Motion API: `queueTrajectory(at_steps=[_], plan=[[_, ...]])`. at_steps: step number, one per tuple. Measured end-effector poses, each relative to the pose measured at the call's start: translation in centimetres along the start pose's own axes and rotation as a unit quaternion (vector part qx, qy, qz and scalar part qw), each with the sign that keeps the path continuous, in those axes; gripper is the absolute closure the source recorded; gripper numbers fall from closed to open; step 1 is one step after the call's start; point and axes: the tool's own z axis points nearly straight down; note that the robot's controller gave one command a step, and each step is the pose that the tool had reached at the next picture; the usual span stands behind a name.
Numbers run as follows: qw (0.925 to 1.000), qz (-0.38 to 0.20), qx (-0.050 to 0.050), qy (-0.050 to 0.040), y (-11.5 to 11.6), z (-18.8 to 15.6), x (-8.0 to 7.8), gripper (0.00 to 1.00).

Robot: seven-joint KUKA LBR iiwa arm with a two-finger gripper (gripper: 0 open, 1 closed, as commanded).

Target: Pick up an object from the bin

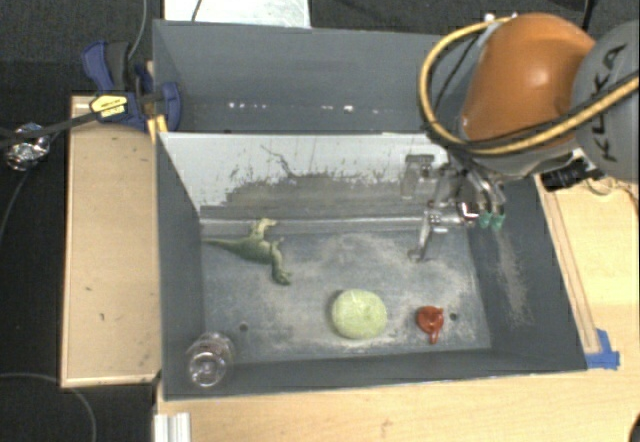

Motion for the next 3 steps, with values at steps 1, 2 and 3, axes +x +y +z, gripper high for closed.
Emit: queueTrajectory(at_steps=[1,2,3], plan=[[0.9952,-0.098,-0.004,0.006,2.3,3.2,1.1,0.0],[0.9995,-0.031,-0.002,0.0007,1.8,7.3,2.3,0.0],[0.9998,0.021,-0.002,0.0038,2.1,10.1,3.3,0.0]])
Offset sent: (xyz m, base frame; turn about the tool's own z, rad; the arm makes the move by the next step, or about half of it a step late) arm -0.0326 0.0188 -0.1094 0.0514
